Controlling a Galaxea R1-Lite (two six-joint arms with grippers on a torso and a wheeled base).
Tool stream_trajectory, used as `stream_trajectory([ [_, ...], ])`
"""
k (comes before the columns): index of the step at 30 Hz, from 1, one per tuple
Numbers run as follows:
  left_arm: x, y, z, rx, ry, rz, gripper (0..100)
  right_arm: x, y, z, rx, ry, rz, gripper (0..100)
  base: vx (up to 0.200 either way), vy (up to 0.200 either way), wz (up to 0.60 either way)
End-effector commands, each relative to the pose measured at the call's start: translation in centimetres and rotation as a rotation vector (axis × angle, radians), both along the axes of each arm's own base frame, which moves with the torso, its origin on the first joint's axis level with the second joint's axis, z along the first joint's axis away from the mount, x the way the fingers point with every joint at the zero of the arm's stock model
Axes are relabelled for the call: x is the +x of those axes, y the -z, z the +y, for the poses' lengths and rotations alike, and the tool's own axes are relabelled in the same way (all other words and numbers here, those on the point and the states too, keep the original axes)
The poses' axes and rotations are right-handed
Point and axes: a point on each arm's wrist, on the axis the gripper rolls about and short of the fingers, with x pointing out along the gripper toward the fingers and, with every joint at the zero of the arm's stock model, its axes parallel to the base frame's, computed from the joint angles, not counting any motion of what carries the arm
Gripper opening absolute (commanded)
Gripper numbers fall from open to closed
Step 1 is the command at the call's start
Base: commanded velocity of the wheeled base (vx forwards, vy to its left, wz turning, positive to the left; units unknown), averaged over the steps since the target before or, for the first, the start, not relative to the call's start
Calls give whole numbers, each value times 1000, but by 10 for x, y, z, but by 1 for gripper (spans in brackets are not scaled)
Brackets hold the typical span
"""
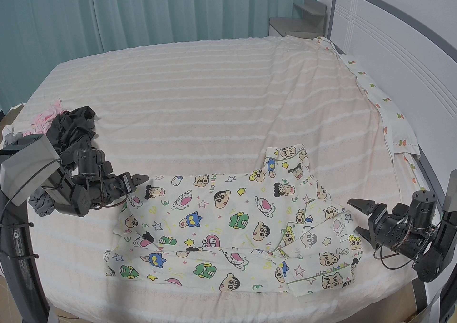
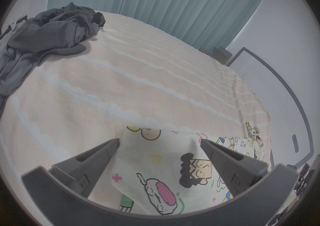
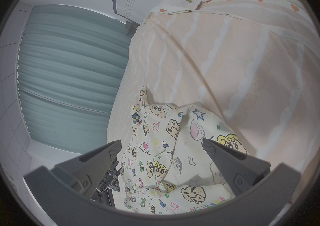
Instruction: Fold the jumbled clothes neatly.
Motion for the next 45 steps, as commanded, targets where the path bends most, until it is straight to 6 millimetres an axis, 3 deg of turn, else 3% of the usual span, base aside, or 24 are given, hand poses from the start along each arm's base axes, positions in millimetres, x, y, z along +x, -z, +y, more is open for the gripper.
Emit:
stream_trajectory([
  [1,0,4,-1,-2,2,10,100,1,2,1,0,-1,1,100,0,0,0],
  [3,0,4,-1,-5,2,9,100,1,2,1,-1,-4,2,100,0,0,0],
  [4,0,4,-2,-5,3,9,0,2,2,1,-1,-3,1,100,0,0,0],
  [7,-1,5,-2,-4,3,12,0,8,-2,2,-3,-1,-34,100,0,0,0],
  [11,0,3,-2,-7,2,6,0,32,-9,1,-93,-21,-138,100,0,0,0],
  [16,1,0,-2,-26,-15,1,0,78,-1,6,-266,-75,-184,100,0,0,0],
  [17,1,0,-2,-26,-15,1,0,78,-1,6,-266,-75,-184,100,0,0,0],
  [19,1,-6,-2,-39,-53,-11,0,109,-4,11,-304,-96,-172,100,0,0,0],
  [22,2,-10,-1,-31,-99,-33,0,136,-10,16,-381,-145,-113,100,0,0,0],
  [29,-1,-23,1,-32,-121,-67,0,182,-21,22,-457,-181,-126,100,0,0,0],
  [36,-8,-49,1,-62,-137,-114,0,198,-12,45,-458,-249,-106,100,0,0,0],
  [45,-10,-55,-1,-53,-153,-127,0,211,-10,70,-482,-317,-98,100,0,0,0],
])
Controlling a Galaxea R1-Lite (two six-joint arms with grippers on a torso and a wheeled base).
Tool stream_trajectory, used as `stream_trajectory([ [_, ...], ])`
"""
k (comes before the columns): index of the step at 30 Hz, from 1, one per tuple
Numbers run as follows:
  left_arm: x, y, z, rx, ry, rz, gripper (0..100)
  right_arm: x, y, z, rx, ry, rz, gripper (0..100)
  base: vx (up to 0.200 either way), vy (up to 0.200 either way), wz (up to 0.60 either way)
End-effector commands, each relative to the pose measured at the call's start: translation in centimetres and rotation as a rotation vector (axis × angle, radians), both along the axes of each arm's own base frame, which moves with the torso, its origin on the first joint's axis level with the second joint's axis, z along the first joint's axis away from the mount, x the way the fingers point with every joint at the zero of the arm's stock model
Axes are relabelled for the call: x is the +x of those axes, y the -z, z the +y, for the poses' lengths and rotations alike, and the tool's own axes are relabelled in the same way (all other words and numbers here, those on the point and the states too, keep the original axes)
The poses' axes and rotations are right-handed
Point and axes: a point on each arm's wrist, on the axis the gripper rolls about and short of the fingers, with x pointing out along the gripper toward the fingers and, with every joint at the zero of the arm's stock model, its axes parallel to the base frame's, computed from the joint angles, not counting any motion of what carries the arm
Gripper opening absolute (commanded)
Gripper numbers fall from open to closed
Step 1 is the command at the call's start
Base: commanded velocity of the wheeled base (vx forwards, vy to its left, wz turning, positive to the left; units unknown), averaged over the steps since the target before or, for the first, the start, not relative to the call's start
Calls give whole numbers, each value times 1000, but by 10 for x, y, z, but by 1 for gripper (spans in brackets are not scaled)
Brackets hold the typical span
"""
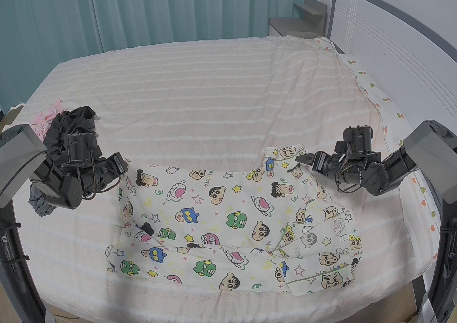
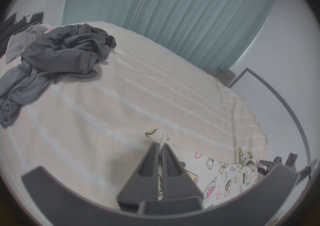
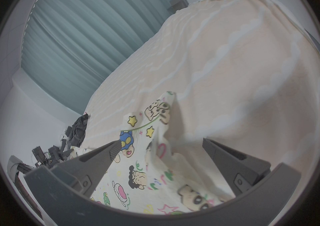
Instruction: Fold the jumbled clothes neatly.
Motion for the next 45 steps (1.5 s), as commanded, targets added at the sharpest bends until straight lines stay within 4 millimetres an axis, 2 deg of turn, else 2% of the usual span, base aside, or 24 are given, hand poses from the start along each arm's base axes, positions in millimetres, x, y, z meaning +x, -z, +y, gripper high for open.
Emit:
stream_trajectory([
  [1,-2,-8,-2,1,-1,-19,0,10,9,18,-23,-45,3,100,0,0,0],
  [6,-3,-7,-6,1,10,-15,0,29,6,25,-30,-45,-1,100,0,0,0],
  [11,-4,-4,-9,2,16,-5,0,41,12,34,-67,-21,42,100,0,0,0],
  [12,-4,-3,-10,2,18,-2,0,44,14,35,-79,-6,40,0,0,0,0],
  [22,-5,-3,-15,9,23,-3,0,51,22,29,-93,36,53,0,0,0,0],
  [28,-5,-5,-17,14,20,-8,0,54,14,24,-76,51,24,0,0,0,0],
  [32,-6,-9,-17,17,18,-22,0,57,-4,20,13,99,-53,0,0,0,0],
  [37,-6,-12,-16,39,-23,-33,0,57,-17,16,50,121,-91,0,0,0,0],
  [45,-8,-20,-16,46,-39,-53,0,55,-19,6,58,140,-104,0,0,0,0],
])
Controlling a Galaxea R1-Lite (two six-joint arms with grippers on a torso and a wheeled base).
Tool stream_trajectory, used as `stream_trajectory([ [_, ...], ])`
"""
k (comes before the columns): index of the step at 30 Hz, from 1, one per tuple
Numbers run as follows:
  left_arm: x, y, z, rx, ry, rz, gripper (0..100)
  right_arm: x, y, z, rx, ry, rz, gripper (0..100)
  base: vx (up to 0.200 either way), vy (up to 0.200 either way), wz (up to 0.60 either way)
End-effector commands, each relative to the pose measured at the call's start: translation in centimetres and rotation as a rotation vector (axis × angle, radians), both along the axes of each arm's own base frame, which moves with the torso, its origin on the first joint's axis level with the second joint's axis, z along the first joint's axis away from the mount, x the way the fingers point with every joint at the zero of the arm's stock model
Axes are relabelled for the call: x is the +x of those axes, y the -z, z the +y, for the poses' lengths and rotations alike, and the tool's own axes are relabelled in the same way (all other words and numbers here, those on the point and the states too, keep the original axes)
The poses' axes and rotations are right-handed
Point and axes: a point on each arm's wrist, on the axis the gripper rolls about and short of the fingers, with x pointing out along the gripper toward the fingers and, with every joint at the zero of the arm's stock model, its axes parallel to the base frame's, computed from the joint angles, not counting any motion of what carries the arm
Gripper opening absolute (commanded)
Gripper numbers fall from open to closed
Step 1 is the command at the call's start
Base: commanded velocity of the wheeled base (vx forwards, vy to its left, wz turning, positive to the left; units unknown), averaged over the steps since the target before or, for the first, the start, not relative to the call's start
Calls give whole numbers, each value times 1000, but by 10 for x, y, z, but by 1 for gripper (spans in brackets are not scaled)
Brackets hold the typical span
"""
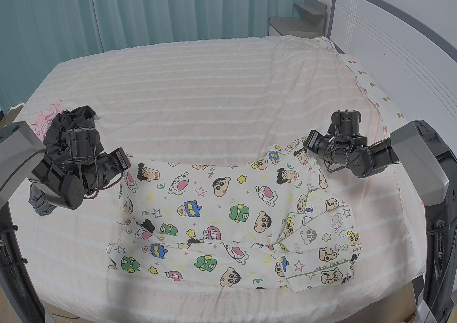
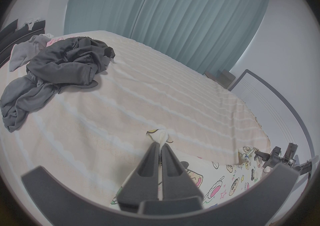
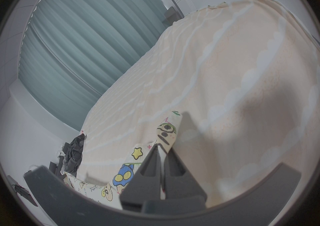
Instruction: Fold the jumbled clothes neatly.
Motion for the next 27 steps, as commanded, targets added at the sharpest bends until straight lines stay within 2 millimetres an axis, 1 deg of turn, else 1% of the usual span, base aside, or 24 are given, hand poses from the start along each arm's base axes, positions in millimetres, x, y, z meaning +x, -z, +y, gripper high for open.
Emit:
stream_trajectory([
  [1,-1,-5,0,2,-3,-15,0,-2,-4,-6,7,10,-24,0,0,0,0],
  [4,-1,-5,0,7,-16,-16,0,-3,-5,-7,16,12,-61,0,0,0,0],
  [11,-2,-4,-3,9,-9,-10,0,-10,-12,-9,26,5,-69,0,0,0,0],
  [15,-4,-8,-3,13,-6,-18,0,-21,-21,-14,35,-18,-61,0,0,0,0],
  [17,-7,-8,-3,16,-4,-14,0,-29,-28,-17,42,-36,-58,0,0,0,0],
  [21,-11,-7,-3,45,8,-6,0,-44,-34,-20,50,-71,-39,0,0,0,0],
  [24,-16,-9,-3,54,12,-6,0,-58,-34,-21,55,-103,-10,0,0,0,0],
  [25,-17,-10,-3,54,12,-6,0,-59,-34,-22,55,-105,-9,0,0,0,0],
  [26,-20,-11,-3,55,13,-7,0,-67,-34,-23,60,-122,-2,0,0,0,0],
  [27,-22,-13,-3,55,13,-8,0,-71,-35,-24,65,-129,-7,0,0,0,0],
])
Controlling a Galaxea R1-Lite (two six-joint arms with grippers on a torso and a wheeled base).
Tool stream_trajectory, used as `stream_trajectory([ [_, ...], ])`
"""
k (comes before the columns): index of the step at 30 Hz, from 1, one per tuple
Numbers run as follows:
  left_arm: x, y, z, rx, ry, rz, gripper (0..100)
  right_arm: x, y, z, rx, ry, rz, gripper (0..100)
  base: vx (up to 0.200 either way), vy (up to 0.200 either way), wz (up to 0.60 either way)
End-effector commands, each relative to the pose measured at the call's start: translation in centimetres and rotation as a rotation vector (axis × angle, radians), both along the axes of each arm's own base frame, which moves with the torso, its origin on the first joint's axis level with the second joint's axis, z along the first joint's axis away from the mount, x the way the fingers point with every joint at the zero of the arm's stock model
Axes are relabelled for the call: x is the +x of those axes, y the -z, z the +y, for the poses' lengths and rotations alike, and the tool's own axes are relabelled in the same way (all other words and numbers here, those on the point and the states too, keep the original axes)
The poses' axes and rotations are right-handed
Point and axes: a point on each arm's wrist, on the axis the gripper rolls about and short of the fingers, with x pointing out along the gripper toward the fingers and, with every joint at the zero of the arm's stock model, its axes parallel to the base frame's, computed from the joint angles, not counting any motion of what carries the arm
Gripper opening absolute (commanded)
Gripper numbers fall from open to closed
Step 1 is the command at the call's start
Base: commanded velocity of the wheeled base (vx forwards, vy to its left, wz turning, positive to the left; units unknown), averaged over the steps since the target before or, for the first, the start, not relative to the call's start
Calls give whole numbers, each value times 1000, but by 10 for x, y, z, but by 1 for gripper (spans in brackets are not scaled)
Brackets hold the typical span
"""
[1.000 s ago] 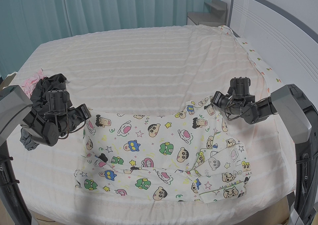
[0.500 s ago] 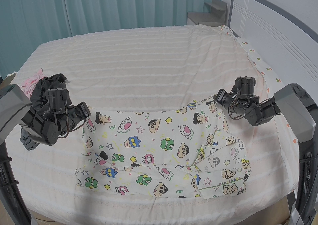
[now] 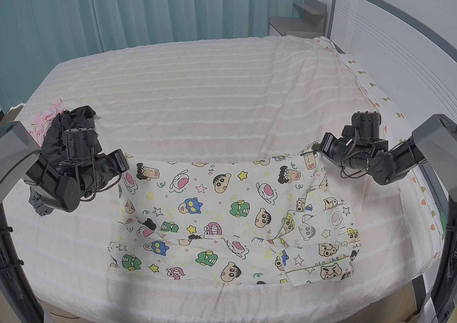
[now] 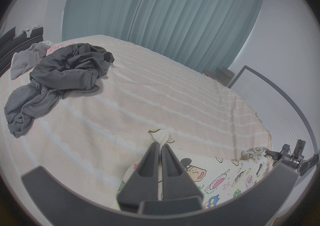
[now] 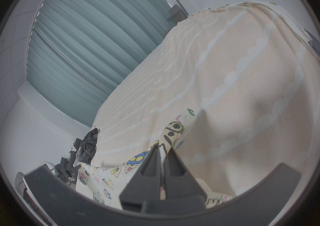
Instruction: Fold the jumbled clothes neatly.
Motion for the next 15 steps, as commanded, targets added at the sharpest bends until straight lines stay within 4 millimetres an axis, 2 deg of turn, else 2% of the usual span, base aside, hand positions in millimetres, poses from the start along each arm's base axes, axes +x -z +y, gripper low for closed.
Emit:
stream_trajectory([
  [1,-10,-6,0,5,4,-5,0,-23,-16,-4,15,-32,-19,0,0,0,0],
  [9,-26,-10,1,29,18,2,0,-59,-4,-13,29,-76,-21,0,0,0,0],
  [15,-36,-5,1,54,29,32,0,-86,5,-19,39,-109,1,0,0,0,0],
])
